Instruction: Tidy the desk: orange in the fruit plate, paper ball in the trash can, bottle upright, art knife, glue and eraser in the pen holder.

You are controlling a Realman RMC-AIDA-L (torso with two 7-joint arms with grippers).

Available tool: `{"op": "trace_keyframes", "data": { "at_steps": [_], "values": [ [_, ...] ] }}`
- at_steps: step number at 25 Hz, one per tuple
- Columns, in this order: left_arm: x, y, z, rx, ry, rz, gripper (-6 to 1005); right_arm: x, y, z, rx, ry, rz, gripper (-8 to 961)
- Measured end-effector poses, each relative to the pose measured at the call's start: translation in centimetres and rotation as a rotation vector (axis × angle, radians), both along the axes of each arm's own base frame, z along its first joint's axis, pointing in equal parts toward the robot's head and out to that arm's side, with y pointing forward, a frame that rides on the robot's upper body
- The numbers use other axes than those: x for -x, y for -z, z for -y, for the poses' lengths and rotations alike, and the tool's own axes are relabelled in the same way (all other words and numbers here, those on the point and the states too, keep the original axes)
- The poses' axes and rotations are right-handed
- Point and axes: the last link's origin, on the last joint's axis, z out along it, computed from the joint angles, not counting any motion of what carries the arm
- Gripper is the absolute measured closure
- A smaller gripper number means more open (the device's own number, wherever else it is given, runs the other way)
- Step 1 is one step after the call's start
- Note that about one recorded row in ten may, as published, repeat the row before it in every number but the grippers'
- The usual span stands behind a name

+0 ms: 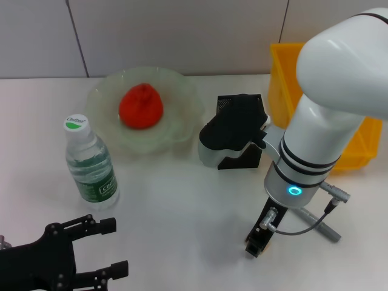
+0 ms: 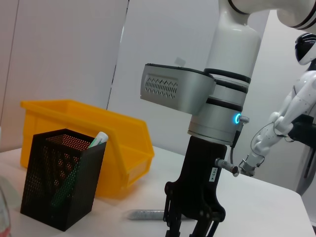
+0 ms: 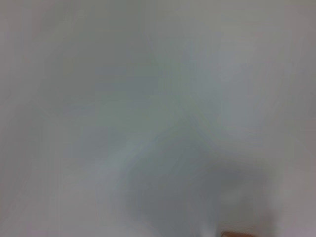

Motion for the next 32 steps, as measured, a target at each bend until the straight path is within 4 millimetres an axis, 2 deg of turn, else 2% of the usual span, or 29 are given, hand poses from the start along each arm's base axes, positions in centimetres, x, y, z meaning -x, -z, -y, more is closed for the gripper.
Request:
{"op": "trace_keyframes", "data": {
  "at_steps": [9, 14, 18, 23, 26, 27, 31, 32],
  "values": [
    [0.0, 0.0, 0.0, 0.000, 0.001, 0.000, 184, -0.2, 0.3, 0.4, 0.021, -0.009, 0.017, 537],
    [0.0, 0.0, 0.0, -0.003, 0.003, 0.000, 184, 0.2, 0.3, 0.3, 0.019, -0.018, 0.008, 696],
    [0.0, 0.0, 0.0, -0.008, 0.007, -0.003, 184, 1.3, -0.2, 0.6, 0.023, -0.044, -0.014, 701],
    [0.1, 0.0, 0.1, -0.012, 0.005, -0.001, 184, 3.2, -2.7, 0.2, -0.038, -0.103, -0.049, 696],
    [0.1, -0.1, 0.1, -0.014, 0.004, 0.000, 184, 5.0, -5.1, -0.3, -0.128, -0.169, -0.116, 687],
    [0.1, -0.1, 0.1, -0.015, 0.005, 0.000, 184, 5.0, -5.1, -0.3, -0.128, -0.169, -0.116, 684],
    [0.1, 0.2, 0.2, -0.020, 0.008, 0.002, 184, 6.7, -7.8, -0.7, -0.240, -0.257, -0.209, 673],
    [0.1, 0.2, 0.2, -0.020, 0.008, 0.004, 184, 6.7, -7.8, -0.7, -0.240, -0.257, -0.209, 670]
  ]
}}
